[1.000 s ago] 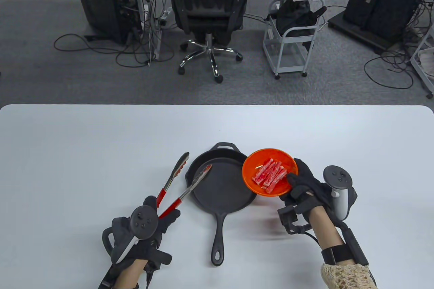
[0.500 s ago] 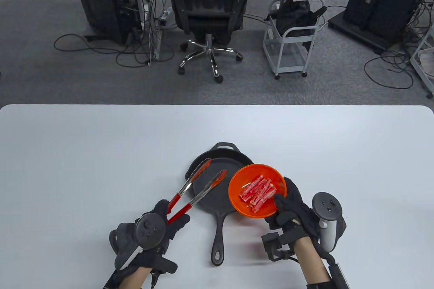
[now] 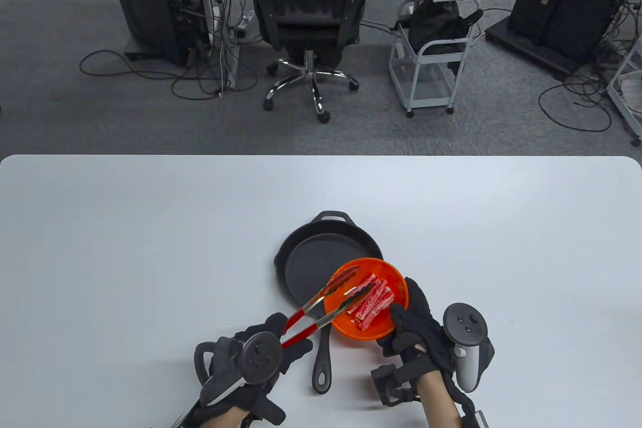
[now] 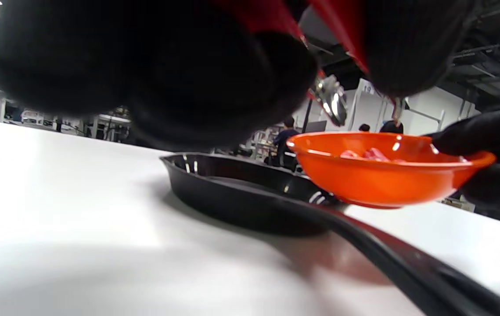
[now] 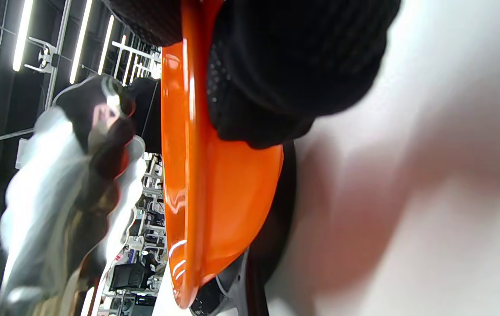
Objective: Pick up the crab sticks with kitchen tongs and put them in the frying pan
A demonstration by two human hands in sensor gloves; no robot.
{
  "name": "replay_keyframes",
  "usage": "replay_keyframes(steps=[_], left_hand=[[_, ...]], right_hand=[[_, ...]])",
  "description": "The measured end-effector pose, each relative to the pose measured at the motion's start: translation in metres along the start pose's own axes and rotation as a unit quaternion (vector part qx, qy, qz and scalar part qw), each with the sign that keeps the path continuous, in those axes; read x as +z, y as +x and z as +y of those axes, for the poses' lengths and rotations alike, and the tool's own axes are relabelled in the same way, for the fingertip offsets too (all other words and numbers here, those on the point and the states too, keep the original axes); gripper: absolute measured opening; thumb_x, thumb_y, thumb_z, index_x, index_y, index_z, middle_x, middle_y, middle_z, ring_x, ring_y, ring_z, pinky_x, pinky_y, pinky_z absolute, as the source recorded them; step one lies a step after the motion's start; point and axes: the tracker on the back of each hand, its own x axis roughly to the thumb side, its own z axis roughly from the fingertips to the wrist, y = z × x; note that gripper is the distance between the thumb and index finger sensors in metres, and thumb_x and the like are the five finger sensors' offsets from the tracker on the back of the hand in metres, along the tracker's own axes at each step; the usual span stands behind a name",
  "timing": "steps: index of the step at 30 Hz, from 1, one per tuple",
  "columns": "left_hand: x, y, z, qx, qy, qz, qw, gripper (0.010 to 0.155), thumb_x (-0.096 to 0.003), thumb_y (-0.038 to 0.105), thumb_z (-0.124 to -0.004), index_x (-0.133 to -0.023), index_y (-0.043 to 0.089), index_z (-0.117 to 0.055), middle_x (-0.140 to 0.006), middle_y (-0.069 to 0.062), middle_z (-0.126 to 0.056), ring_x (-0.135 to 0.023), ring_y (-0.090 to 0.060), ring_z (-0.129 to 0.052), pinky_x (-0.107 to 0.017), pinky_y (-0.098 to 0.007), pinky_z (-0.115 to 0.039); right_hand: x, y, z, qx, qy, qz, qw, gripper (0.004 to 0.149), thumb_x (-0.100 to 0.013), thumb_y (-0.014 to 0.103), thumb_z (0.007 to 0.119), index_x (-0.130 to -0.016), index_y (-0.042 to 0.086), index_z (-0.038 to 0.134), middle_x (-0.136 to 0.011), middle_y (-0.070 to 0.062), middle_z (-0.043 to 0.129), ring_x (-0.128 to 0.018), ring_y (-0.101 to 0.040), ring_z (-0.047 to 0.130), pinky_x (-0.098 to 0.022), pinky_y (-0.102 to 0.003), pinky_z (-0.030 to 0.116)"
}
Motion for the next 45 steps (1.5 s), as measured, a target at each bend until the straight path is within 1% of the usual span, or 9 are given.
replay_keyframes(steps=[8,11,17,25,31,34,38,40,45], left_hand=[[-0.001,0.01,-0.006,-0.012,-0.015,-0.01,1.0,0.078,-0.0502,0.072,-0.076,-0.091,0.007,-0.085,-0.056,0.003,-0.106,-0.024,-0.014,-0.109,-0.022,-0.037,-0.093],[0.0,0.012,-0.004,-0.008,-0.01,-0.007,1.0,0.077,-0.0507,0.072,-0.076,-0.09,0.006,-0.086,-0.054,0.004,-0.106,-0.024,-0.014,-0.109,-0.022,-0.037,-0.093],[0.0,0.015,-0.002,-0.011,-0.005,-0.001,1.0,0.074,-0.0505,0.07,-0.077,-0.087,0.007,-0.088,-0.051,0.005,-0.106,-0.023,-0.014,-0.108,-0.022,-0.037,-0.093],[0.0,0.017,0.002,-0.01,0.019,-0.008,1.0,0.073,-0.0507,0.07,-0.077,-0.087,0.007,-0.088,-0.051,0.005,-0.106,-0.024,-0.014,-0.108,-0.023,-0.037,-0.093],[-0.002,0.007,0.02,0.001,0.053,0.006,0.999,0.073,-0.0505,0.07,-0.078,-0.088,0.008,-0.088,-0.051,0.005,-0.106,-0.024,-0.014,-0.108,-0.023,-0.037,-0.093],[-0.01,-0.011,0.03,0.001,0.071,0.029,0.997,0.074,-0.0506,0.07,-0.078,-0.088,0.007,-0.088,-0.051,0.005,-0.106,-0.024,-0.014,-0.108,-0.023,-0.037,-0.093],[-0.027,-0.034,0.033,-0.013,0.066,0.056,0.996,0.073,-0.0505,0.07,-0.078,-0.088,0.007,-0.088,-0.051,0.005,-0.106,-0.024,-0.015,-0.108,-0.023,-0.038,-0.093],[-0.039,-0.044,0.03,-0.032,0.053,0.066,0.996,0.073,-0.0503,0.07,-0.078,-0.088,0.007,-0.088,-0.051,0.004,-0.106,-0.024,-0.015,-0.108,-0.023,-0.038,-0.093],[-0.073,-0.061,0.013,-0.097,0.011,0.079,0.992,0.073,-0.0502,0.07,-0.078,-0.088,0.008,-0.088,-0.052,0.005,-0.106,-0.025,-0.015,-0.107,-0.024,-0.038,-0.093]], right_hand=[[0.005,0.005,0.0,-0.011,-0.003,-0.02,1.0,0.065,-0.055,0.027,0.066,-0.114,0.018,0.039,-0.101,-0.029,0.067,-0.03,-0.025,0.102,-0.014,-0.018,0.095],[0.008,0.006,-0.003,-0.031,-0.005,-0.025,0.999,0.065,-0.055,0.026,0.066,-0.114,0.017,0.039,-0.101,-0.03,0.067,-0.03,-0.026,0.102,-0.014,-0.019,0.095],[0.009,0.008,-0.006,-0.035,-0.014,-0.032,0.999,0.065,-0.055,0.026,0.067,-0.113,0.017,0.04,-0.101,-0.03,0.068,-0.029,-0.027,0.102,-0.013,-0.019,0.095],[0.009,0.008,-0.01,-0.054,-0.016,-0.033,0.998,0.065,-0.055,0.026,0.066,-0.113,0.017,0.039,-0.101,-0.03,0.068,-0.029,-0.026,0.102,-0.013,-0.019,0.095],[0.011,0.007,-0.018,-0.083,-0.042,-0.028,0.995,0.065,-0.055,0.026,0.067,-0.113,0.016,0.041,-0.1,-0.031,0.068,-0.028,-0.027,0.102,-0.012,-0.019,0.095],[0.009,0.005,-0.023,-0.107,-0.047,-0.021,0.993,0.065,-0.055,0.025,0.067,-0.113,0.016,0.041,-0.1,-0.031,0.068,-0.027,-0.028,0.102,-0.012,-0.02,0.095],[0.008,0.003,-0.026,-0.115,-0.057,-0.016,0.992,0.065,-0.054,0.025,0.067,-0.113,0.015,0.042,-0.099,-0.032,0.069,-0.026,-0.028,0.102,-0.011,-0.02,0.095],[0.008,0.003,-0.027,-0.113,-0.059,-0.016,0.992,0.065,-0.054,0.025,0.067,-0.113,0.015,0.042,-0.099,-0.032,0.069,-0.026,-0.028,0.102,-0.011,-0.02,0.095],[0.006,-0.001,-0.031,-0.12,-0.064,-0.008,0.991,0.065,-0.054,0.024,0.068,-0.113,0.015,0.042,-0.099,-0.032,0.069,-0.026,-0.028,0.102,-0.011,-0.02,0.094]])
